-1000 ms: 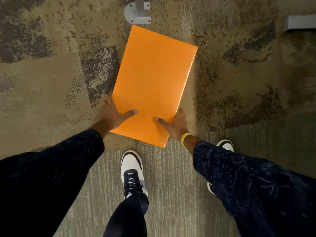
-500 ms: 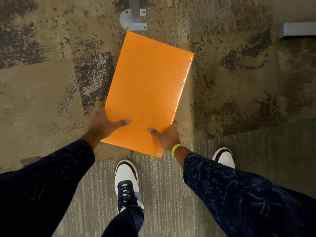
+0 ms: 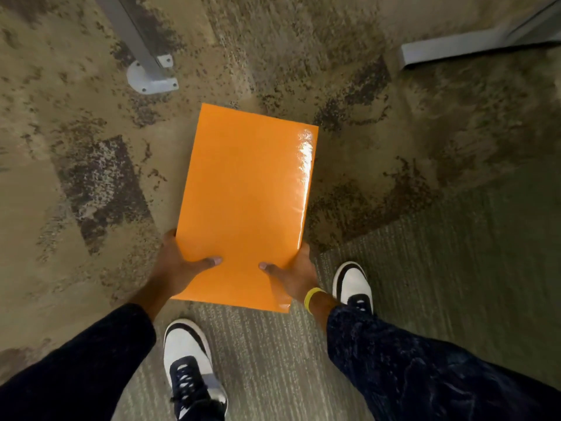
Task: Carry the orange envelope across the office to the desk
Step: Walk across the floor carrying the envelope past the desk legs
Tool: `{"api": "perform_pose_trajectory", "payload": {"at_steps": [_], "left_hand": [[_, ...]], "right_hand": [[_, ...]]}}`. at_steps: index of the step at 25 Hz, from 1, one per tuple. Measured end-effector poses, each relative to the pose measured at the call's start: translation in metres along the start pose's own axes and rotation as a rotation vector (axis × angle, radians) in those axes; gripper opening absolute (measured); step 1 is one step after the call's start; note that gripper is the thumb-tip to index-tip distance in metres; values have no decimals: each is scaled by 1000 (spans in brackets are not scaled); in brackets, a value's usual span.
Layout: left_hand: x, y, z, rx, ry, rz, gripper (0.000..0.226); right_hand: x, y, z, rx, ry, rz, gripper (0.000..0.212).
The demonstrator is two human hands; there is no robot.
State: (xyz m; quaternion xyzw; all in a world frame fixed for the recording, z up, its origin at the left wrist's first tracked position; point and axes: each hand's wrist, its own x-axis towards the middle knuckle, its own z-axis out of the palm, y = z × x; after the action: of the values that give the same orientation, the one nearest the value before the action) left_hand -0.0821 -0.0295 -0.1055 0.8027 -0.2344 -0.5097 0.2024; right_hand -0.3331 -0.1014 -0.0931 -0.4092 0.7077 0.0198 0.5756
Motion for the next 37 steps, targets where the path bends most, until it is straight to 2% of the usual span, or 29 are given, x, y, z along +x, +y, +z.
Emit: {"api": "perform_pose_trajectory", "payload": {"at_steps": [6,10,14,16,18,19,21,23,28,32,37], "left_hand": [[29,77,59,68,-70,148,111],[53,131,105,90,-107,211,105],[72,184,150,134,-168,250,114],[83,210,173,153,-209,270,118],[96,235,198,168,-227,306,115],[102,246,209,188,-214,318,113],[114,267,233,224,-190,331,115],[124,284,252,249,-202,386,115],[143,327,283,333,-223,445,119],[156,349,295,409,-257,426,121],[166,361,303,436,-296,433,120]], "right_hand": [[26,3,-75,170,38,15,98],[51,2,-132,267,160,-30,88],[73,3,-187,298,219,-54,79],[86,4,-212,325,234,-56,81],[98,3,-235,350,238,-44,94],[106,4,-247,361,250,-47,93],[121,7,-273,355,277,-67,75],[132,9,-296,356,278,-54,74],[154,9,-334,366,313,-10,83],[166,6,-348,404,273,31,103],[177,6,-353,474,301,31,84]]}}
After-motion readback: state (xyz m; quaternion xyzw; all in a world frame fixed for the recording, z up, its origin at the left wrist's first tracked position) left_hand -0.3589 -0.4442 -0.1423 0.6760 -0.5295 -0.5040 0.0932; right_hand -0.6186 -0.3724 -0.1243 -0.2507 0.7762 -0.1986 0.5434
